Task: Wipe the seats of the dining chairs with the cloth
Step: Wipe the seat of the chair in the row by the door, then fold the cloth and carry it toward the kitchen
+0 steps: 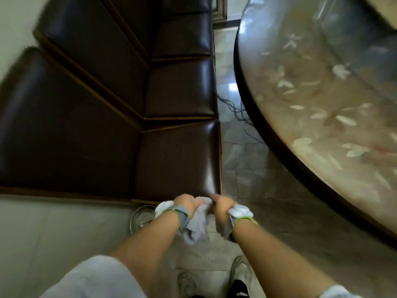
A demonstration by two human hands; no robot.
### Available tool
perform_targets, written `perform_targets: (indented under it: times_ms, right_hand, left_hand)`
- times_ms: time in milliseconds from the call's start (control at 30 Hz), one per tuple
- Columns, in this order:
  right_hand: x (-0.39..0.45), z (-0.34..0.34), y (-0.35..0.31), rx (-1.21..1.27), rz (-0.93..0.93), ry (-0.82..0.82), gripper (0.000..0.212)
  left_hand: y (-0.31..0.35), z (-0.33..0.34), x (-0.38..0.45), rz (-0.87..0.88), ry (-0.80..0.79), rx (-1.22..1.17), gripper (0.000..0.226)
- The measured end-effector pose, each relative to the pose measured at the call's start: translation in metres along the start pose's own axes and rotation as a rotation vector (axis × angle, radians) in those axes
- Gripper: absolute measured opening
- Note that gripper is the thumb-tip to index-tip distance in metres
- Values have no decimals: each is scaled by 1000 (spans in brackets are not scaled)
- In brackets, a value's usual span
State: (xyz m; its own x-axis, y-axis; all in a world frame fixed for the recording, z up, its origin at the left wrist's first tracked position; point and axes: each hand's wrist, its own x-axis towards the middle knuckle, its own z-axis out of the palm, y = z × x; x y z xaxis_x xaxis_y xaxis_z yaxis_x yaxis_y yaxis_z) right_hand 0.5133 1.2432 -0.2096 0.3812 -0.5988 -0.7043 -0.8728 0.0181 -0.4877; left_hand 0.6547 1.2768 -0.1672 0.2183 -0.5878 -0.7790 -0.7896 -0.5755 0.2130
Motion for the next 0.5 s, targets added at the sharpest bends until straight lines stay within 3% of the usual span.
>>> perform_targets:
  times_ms: [67,200,300,500]
  right_hand:
    - [-59,-32,-7,161,-14,178,26]
    - [-152,-102,-23,341,-147,322,14]
    - [-209,-153,-24,238,-273,477,19]
    - [-324,-199,4,110,-208,807,38]
  left_hand:
    - [12,-33,-57,122,87,-120,38]
    - [30,-90,-135,346,107,-193,27]
    - [52,-128,-171,555,198,-165,26]
    - [127,-146,-223,885,296,84,41]
